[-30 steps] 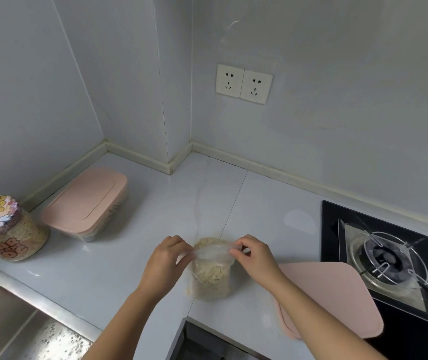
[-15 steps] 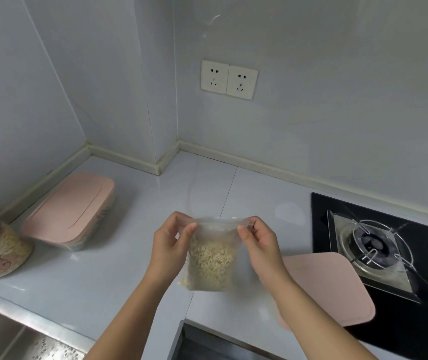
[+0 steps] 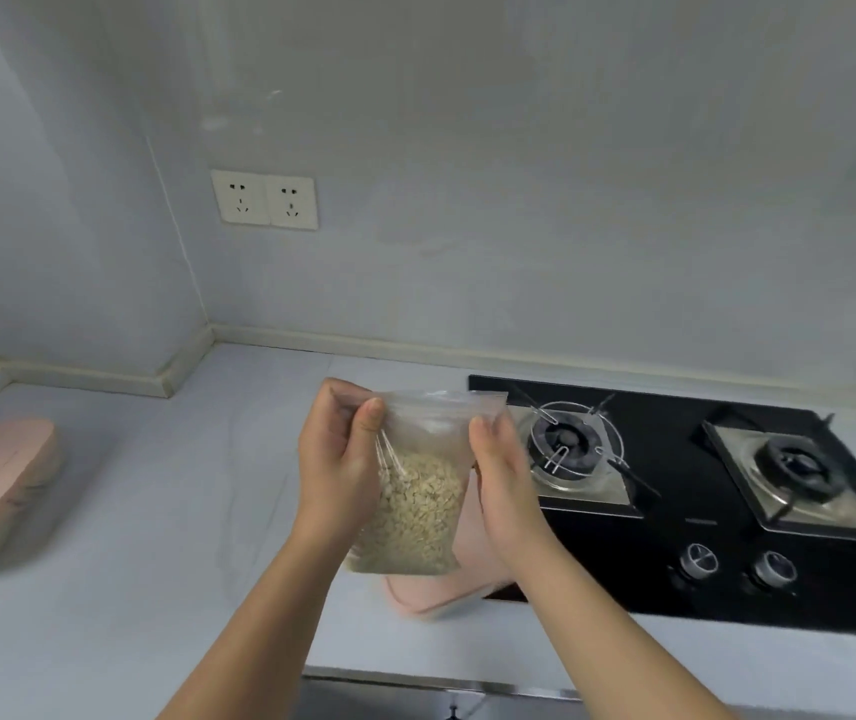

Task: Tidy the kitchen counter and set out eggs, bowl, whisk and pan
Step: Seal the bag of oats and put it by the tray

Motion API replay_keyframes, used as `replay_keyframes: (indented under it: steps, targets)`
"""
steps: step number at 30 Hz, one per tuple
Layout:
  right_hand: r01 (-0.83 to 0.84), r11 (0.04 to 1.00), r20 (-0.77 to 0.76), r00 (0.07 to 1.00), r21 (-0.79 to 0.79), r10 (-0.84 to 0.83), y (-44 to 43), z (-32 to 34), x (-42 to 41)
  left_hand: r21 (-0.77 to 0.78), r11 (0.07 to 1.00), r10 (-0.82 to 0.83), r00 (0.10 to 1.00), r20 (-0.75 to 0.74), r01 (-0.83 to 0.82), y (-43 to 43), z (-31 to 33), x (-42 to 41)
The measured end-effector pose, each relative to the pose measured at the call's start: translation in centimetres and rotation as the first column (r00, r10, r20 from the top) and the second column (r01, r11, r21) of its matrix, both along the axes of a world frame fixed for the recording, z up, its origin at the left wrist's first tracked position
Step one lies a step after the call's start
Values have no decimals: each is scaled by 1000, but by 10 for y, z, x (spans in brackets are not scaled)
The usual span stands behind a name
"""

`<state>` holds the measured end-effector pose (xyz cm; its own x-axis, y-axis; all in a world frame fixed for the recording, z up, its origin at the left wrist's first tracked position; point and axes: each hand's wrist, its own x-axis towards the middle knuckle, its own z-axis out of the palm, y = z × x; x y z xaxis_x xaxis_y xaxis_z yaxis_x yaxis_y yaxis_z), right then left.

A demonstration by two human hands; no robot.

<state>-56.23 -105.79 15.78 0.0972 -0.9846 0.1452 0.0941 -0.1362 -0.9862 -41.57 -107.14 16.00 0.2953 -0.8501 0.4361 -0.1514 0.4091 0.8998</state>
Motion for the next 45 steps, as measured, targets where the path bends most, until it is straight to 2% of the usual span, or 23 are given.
replay_keyframes:
  steps: [2,4,7,14,18,21,25,30,35,38,42,45]
  targets:
    - [-87,992,15,996,90,86,17,-8,-51,-9,999,-43,999,-18,43,10,3,-47]
    - [-150,978,-80,984,142,162,35,-16,-97,-17,997,-83,995,-51,82,20,7,-89]
    - [-128,980,-200,967,152,157,63,-20,-165,-39,986,-167,981,-94,164,36,11,-157]
    - [52,986,-250,968,161,-10,117,-16,-316,-30,921,-390,913,-117,389,72,15,-315]
    - [127,973,-265,962,194,-72,141,-16,-383,-4,846,-530,841,-105,533,79,16,-391]
    - [245,951,-290,939,187,-185,154,-23,-431,12,794,-604,791,-96,608,81,14,-448]
    - [420,891,-310,882,172,-356,160,-32,-507,41,715,-692,715,-103,698,76,12,-531]
    - [560,816,-355,799,145,-485,155,-28,-610,48,634,-767,635,-96,772,57,6,-646]
    - [624,761,-378,757,175,-534,146,-20,-718,105,479,-860,490,-143,871,31,6,-763]
    - [699,701,-374,693,142,-616,143,-15,-779,160,386,-900,409,-153,909,18,4,-823]
    - [790,607,-251,606,84,-755,131,-17,-839,214,349,-914,382,-137,912,4,-10,-878]
    - [827,556,-208,561,85,-801,110,-25,-875,261,348,-903,397,-165,900,-11,-21,-907]
